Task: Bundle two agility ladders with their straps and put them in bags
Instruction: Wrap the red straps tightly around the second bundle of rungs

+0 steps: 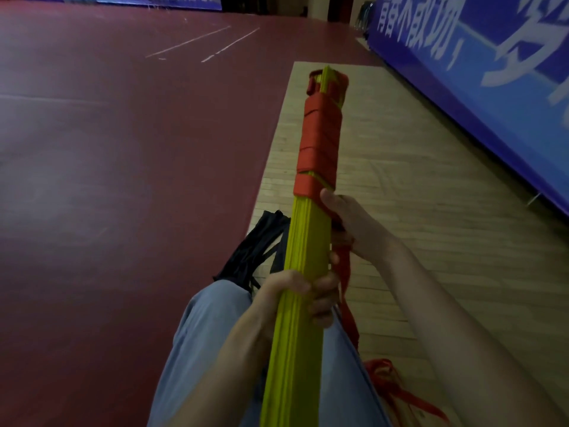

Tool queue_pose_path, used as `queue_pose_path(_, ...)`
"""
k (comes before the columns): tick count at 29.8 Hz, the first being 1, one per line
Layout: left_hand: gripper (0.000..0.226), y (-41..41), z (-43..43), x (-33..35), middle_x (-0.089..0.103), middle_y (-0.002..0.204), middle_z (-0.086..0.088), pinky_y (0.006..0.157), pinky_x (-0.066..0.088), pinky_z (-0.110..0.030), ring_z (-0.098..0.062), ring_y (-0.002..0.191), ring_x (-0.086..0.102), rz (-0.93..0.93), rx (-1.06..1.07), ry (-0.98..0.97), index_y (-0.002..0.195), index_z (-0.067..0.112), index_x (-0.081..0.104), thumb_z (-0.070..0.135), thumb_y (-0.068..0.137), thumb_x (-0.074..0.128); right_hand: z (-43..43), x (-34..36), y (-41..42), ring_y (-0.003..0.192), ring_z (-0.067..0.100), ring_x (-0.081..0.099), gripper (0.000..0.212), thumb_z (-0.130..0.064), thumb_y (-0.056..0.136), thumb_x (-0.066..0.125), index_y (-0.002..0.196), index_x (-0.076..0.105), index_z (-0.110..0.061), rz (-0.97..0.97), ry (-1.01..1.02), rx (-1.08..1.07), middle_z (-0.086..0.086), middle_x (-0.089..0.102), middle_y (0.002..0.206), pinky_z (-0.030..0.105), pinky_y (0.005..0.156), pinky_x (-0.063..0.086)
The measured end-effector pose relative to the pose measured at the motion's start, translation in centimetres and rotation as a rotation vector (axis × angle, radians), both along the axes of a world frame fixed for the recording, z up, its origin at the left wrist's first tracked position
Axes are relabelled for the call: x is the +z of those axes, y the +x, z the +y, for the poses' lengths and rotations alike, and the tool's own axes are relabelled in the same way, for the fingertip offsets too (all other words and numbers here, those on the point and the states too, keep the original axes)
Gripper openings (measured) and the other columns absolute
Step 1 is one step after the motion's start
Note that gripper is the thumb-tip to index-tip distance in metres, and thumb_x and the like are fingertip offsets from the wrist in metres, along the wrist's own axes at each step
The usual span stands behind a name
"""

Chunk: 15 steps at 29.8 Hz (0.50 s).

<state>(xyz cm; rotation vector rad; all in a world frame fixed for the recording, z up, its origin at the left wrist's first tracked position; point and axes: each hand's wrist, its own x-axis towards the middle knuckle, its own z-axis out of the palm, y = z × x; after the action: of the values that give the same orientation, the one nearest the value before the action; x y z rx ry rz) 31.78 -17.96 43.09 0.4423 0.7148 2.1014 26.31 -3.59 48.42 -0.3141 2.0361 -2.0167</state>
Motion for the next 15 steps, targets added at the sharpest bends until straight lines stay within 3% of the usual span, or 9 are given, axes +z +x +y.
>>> queue_pose_path(1, 0.057, -0.4, 0.3, -0.7, 0.054, 0.078, -0.001, 0.07, 0.052, -0.03, -0.008, 0.059, 0.056, 0.085, 0.075, -0.123, 0.119, 0.007, 0.053, 0.023, 0.067, 0.07, -0.2, -0.1, 0.2, 0.037, 0.007, 0.031, 0.057, -0.062, 0.067, 0.067, 0.073, 0.05, -0.007, 0.002, -0.002, -0.037, -0.001, 0.037, 0.05, 0.014, 0.039, 0.019)
queue_pose_path(3, 0.127, -0.7, -0.9, -2.1, 0.051, 0.08, -0.004, 0.093, 0.047, -0.047, -0.01, 0.057, 0.058, 0.245, 0.096, -0.474, 0.131, 0.002, 0.045, 0.054, 0.023, 0.084, -0.6, -0.3, 0.8, 0.039, 0.01, 0.032, 0.048, -0.053, 0.076, 0.063, 0.075, 0.052, -0.006, 0.025, 0.011, -0.099, 0.001, 0.039, 0.051, 0.017, 0.041, 0.018)
queue_pose_path(4, 0.137, -0.8, -1.3, -2.5, 0.056, 0.087, -0.006, 0.099, 0.041, -0.052, -0.016, 0.067, 0.062, 0.201, 0.052, -0.53, 0.132, 0.002, 0.046, 0.053, 0.011, 0.084, -0.7, -0.4, 1.2, 0.035, 0.009, 0.033, 0.045, -0.049, 0.079, 0.061, 0.07, 0.052, -0.006, 0.012, 0.011, -0.14, -0.001, 0.041, 0.047, 0.016, 0.038, 0.019)
queue_pose_path(6, 0.104, -0.6, -1.1, -1.5, 0.063, 0.11, -0.015, 0.094, 0.045, -0.053, -0.035, 0.097, 0.063, 0.066, 0.155, -0.59, 0.129, 0.01, 0.048, 0.035, 0.035, 0.085, -0.7, -0.7, 1.4, 0.029, 0.005, 0.039, 0.034, -0.037, 0.086, 0.056, 0.066, 0.054, -0.009, -0.014, 0.0, -0.238, -0.008, 0.048, 0.039, 0.014, 0.032, 0.027)
queue_pose_path(7, 0.09, -0.2, -1.1, -0.9, 0.064, 0.114, -0.012, 0.086, 0.051, -0.047, -0.033, 0.101, 0.063, 0.08, 0.241, -0.597, 0.13, 0.015, 0.047, 0.028, 0.048, 0.083, -0.8, -0.7, 1.5, 0.031, 0.003, 0.045, 0.031, -0.032, 0.088, 0.056, 0.068, 0.057, -0.009, -0.005, 0.013, -0.288, -0.008, 0.052, 0.039, 0.014, 0.034, 0.033)
queue_pose_path(9, 0.068, 0.4, -0.6, -0.5, 0.065, 0.106, -0.002, 0.072, 0.055, -0.032, -0.021, 0.091, 0.066, 0.227, 0.432, -0.72, 0.126, 0.025, 0.044, 0.022, 0.068, 0.081, -1.0, -1.3, 1.2, 0.034, 0.0, 0.05, 0.029, -0.028, 0.089, 0.059, 0.068, 0.059, -0.008, 0.035, 0.049, -0.329, -0.008, 0.055, 0.039, 0.015, 0.038, 0.037)
queue_pose_path(10, 0.06, 0.4, 0.1, -0.5, 0.063, 0.102, 0.0, 0.072, 0.055, -0.031, -0.019, 0.088, 0.066, 0.308, 0.522, -0.773, 0.12, 0.03, 0.045, 0.021, 0.071, 0.078, -1.1, -1.4, 1.2, 0.032, -0.001, 0.049, 0.029, -0.027, 0.089, 0.059, 0.066, 0.058, -0.008, 0.045, 0.072, -0.329, -0.009, 0.054, 0.037, 0.013, 0.037, 0.036)
queue_pose_path(12, 0.052, 0.8, 1.4, -0.4, 0.06, 0.096, -0.001, 0.074, 0.056, -0.038, -0.02, 0.083, 0.063, 0.395, 0.646, -0.842, 0.104, 0.036, 0.045, 0.016, 0.071, 0.08, -1.0, -1.3, 1.1, 0.028, -0.002, 0.044, 0.034, -0.028, 0.089, 0.059, 0.061, 0.054, -0.009, 0.058, 0.122, -0.339, -0.01, 0.048, 0.032, 0.01, 0.034, 0.031)
queue_pose_path(15, 0.036, 1.0, 1.5, 0.5, 0.054, 0.079, -0.007, 0.062, 0.053, -0.042, -0.023, 0.065, 0.058, 0.354, 0.679, -0.831, 0.092, 0.025, 0.048, 0.005, 0.072, 0.071, -0.5, -0.2, 0.6, 0.038, 0.003, 0.044, 0.055, -0.044, 0.083, 0.062, 0.059, 0.053, 0.004, 0.183, 0.223, -0.326, -0.007, 0.05, 0.042, 0.013, 0.043, 0.033)
